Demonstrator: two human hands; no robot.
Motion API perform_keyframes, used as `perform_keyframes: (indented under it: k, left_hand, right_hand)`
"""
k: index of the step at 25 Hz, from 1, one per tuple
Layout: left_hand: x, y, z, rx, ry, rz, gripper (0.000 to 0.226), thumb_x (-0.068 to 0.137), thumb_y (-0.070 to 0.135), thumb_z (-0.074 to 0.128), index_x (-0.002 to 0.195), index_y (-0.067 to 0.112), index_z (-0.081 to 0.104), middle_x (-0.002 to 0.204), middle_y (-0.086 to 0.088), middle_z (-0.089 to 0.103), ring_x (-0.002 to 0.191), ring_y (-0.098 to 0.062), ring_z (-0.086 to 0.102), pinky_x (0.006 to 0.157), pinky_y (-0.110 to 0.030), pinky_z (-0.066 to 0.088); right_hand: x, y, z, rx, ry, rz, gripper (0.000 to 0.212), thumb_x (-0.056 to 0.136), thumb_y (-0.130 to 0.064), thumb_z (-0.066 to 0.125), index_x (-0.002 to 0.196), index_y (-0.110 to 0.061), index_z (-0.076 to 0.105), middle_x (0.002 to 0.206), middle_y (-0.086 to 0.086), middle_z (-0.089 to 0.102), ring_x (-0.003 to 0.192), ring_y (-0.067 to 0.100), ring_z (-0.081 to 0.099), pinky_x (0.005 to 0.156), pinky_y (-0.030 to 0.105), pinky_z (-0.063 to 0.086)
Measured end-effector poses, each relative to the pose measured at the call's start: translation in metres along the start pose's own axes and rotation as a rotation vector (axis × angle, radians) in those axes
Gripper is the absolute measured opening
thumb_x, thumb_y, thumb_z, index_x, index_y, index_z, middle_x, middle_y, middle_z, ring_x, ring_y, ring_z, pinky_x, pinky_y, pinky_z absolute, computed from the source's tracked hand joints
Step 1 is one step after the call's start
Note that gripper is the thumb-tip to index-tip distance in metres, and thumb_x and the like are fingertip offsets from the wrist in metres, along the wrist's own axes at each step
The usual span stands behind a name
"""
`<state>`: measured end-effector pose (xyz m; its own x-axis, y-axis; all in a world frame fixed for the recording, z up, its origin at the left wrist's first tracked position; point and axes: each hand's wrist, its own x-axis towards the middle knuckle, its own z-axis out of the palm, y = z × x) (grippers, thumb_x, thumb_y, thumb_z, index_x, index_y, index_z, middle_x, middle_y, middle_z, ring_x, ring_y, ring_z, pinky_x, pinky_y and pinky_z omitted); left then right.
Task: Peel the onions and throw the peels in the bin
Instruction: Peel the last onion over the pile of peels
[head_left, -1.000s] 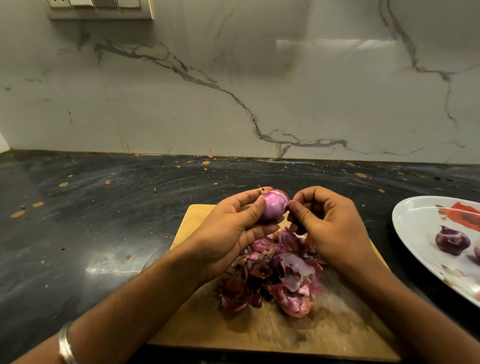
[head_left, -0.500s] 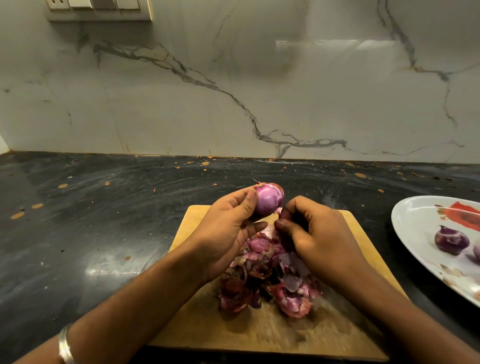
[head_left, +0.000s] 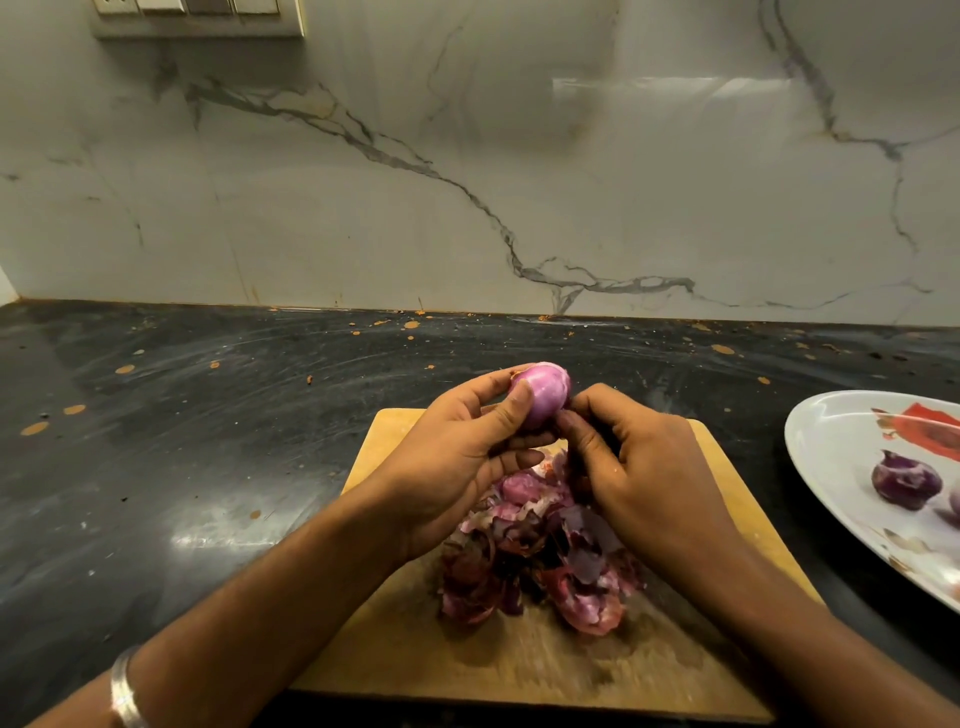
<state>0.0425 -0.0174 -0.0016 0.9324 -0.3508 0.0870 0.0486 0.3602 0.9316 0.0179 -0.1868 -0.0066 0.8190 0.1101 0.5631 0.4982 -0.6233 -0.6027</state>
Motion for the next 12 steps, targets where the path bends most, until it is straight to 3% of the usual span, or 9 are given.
perform_keyframes:
  k: [4,10,12]
  left_hand:
    - [0.0008,-0.0025,-0.0013,0.026,0.033,0.021,0.047,0.083,0.028,0.064,0.125,0.009,0.062,0.106,-0.012,0.072,0.086,-0.017,0.068,0.075,-0.025,0.057]
    - [0.0021,0.0041,-0.0076,0.009,0.125,0.065,0.053,0.076,0.011,0.070,0.128,0.018,0.060,0.103,-0.008,0.074,0.083,-0.013,0.067,0.069,-0.023,0.054]
    - [0.0012,0.0051,-0.0076,0.039,0.112,0.075,0.059,0.072,0.011,0.073,0.128,0.022,0.059,0.104,-0.006,0.075,0.087,-0.013,0.067,0.069,-0.023,0.054]
  right_hand:
    - [0.0005,-0.0032,0.0011,0.029,-0.032,-0.047,0.025,0.100,-0.018,0.055,0.075,-0.016,0.055,0.063,-0.006,0.053,0.062,0.014,0.050,0.053,0.026,0.036]
    - [-0.0025,-0.0050,0.0017,-0.080,-0.095,-0.049,0.037,0.096,-0.050,0.035,0.070,-0.026,0.043,0.063,-0.008,0.048,0.064,0.012,0.048,0.057,0.033,0.037]
    - [-0.0017,-0.0042,-0.0013,-0.088,-0.080,-0.057,0.037,0.099,-0.050,0.037,0.069,-0.029,0.046,0.065,-0.010,0.050,0.066,0.010,0.049,0.059,0.035,0.040]
